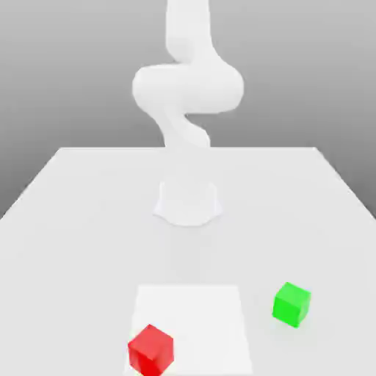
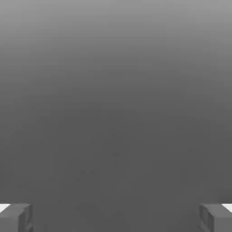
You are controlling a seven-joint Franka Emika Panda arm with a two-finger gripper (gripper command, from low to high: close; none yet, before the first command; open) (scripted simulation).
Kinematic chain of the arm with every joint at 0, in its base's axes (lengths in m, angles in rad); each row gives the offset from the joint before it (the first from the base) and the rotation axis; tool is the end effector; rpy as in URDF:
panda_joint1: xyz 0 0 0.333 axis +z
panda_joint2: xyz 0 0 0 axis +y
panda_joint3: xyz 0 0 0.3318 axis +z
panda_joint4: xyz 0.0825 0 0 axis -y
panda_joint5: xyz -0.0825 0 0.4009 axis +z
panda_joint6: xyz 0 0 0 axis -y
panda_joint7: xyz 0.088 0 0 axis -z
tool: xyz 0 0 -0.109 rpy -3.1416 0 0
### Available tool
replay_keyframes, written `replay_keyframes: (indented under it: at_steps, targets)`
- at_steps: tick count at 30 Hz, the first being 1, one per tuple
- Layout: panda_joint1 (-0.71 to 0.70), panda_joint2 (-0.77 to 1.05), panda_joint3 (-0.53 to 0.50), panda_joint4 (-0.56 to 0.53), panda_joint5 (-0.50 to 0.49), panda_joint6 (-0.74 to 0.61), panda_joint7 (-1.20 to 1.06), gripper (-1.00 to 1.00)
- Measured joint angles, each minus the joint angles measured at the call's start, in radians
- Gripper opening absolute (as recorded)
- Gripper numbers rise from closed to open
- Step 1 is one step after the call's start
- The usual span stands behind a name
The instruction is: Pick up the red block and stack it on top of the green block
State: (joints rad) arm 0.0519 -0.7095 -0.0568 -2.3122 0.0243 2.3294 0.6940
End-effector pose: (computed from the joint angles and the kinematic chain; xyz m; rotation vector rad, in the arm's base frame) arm 0.3883 -0.0091 0.6846 -2.5192 0.9329 -0.9296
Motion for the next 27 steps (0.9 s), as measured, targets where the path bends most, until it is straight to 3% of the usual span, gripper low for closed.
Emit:
replay_keyframes:
  at_steps: [10, 18, 27]
  targets:
    - [0.172, 0.368, -0.2, -0.049, 0.127, 0.116, -0.448, 0.0]
    - [0.213, 0.657, -0.26, -0.087, 0.225, 0.21, -0.801, 0.0]
    - [0.179, 0.939, -0.264, -0.135, 0.163, 0.342, -1.061, 0.0]
